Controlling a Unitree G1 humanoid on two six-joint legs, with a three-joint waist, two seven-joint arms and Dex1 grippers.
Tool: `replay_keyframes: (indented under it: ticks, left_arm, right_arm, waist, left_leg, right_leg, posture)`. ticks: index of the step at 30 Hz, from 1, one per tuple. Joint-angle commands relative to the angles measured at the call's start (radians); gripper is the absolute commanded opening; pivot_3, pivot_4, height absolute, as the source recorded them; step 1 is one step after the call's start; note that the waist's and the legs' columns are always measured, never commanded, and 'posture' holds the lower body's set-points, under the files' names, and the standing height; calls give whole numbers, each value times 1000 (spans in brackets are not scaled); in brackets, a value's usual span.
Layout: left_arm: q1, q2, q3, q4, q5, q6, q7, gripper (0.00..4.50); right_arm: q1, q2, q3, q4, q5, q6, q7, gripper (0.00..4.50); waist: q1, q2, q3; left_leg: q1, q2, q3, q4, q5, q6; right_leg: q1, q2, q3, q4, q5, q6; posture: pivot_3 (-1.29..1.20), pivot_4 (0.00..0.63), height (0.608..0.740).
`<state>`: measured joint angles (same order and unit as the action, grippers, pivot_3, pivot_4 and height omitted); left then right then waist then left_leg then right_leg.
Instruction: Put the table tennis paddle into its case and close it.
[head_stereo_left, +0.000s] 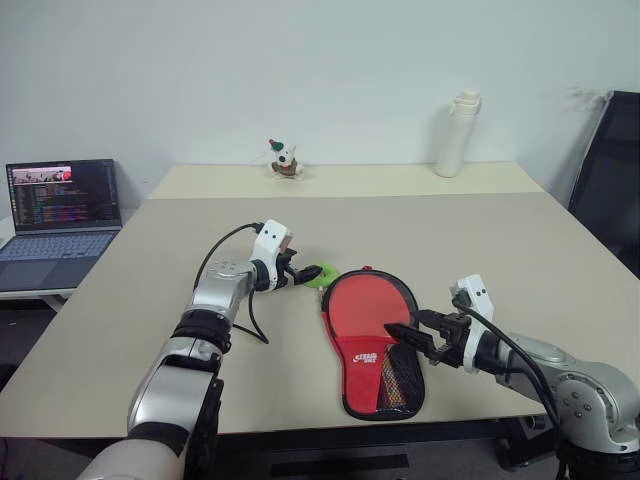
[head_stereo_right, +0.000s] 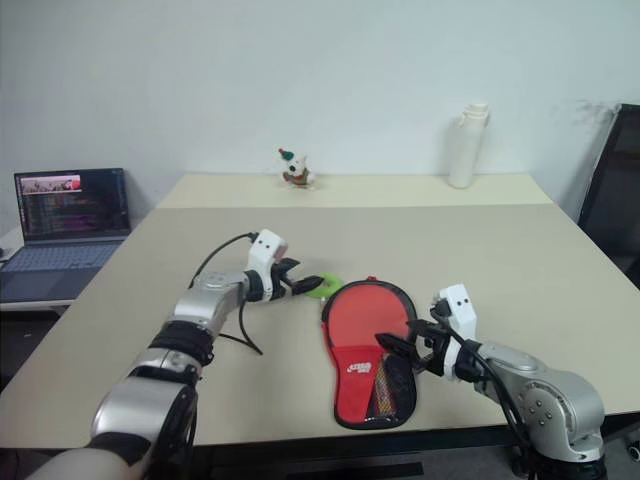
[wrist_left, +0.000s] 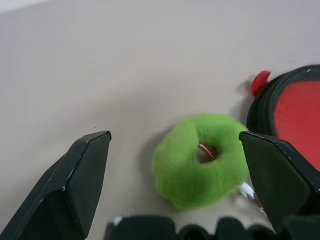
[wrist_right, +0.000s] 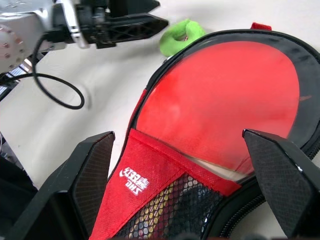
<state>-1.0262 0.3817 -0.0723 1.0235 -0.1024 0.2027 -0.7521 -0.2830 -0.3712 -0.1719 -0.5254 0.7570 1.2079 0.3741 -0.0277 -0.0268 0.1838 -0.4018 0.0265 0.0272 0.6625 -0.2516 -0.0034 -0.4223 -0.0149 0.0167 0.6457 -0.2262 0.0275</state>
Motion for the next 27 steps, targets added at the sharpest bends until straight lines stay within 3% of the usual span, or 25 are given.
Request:
replay_keyframes:
  ticks: [1, 8, 11, 16, 20, 22, 27]
  left_arm:
    - [-62, -11, 7, 117, 41, -66, 12, 4467]
    - [-59, -32, -3, 214, 100, -113, -22, 4467]
    - [-42, -25, 6, 213, 101, -116, -39, 3569]
    - [-18, -20, 23, 200, 91, -110, -45, 1692]
    - [6, -21, 43, 183, 82, -96, -43, 358]
    - [14, -25, 51, 175, 80, -90, -41, 8]
    - [32, -33, 70, 139, 67, -71, -49, 3]
  right_arm:
    - [-2, -5, 0, -20, 5, -26, -10, 4500]
    - [-20, -29, 60, -43, -59, -89, -35, 4500]
    - [-38, -25, 69, -36, -75, -118, -40, 4500]
    - [-66, -17, 78, -18, -84, -162, -37, 4500]
    - [-153, 5, 169, 40, -142, -225, -27, 4500]
    - [-188, 23, 226, 83, -181, -252, -27, 4500]
    - [-239, 122, 320, 235, -276, -330, -52, 4500]
  waist:
    - [0, 0, 0]
    - [-1, 0, 0]
    - [-1, 0, 0]
    - [-3, 0, 0]
    - [-8, -1, 0]
    - [-8, -1, -1]
    - [-6, -2, -1]
  left_leg:
    - [0, 0, 0, 0, 0, 0]
    - [0, 0, 0, 0, 0, 0]
    - [0, 0, 0, 0, 0, 0]
    - [1, 0, 0, 0, 0, 0]
    - [2, 0, 0, 0, 0, 0]
    - [3, 0, 0, 0, 0, 0]
    - [3, 1, 1, 0, 0, 0]
  right_leg:
    - [0, 0, 0, 0, 0, 0]
    - [0, 0, 0, 1, 0, 0]
    - [0, 0, 0, 1, 0, 0]
    - [0, 0, 0, 1, 0, 0]
    - [0, 1, 1, 2, 0, 0]
    - [1, 2, 1, 3, 0, 0]
    - [0, 4, 1, 3, 0, 0]
  posture:
    - [0, 150, 740]
    - [0, 150, 740]
    - [0, 150, 740]
    - [0, 150, 740]
    - [0, 150, 740]
    - [0, 150, 740]
    - [0, 150, 740]
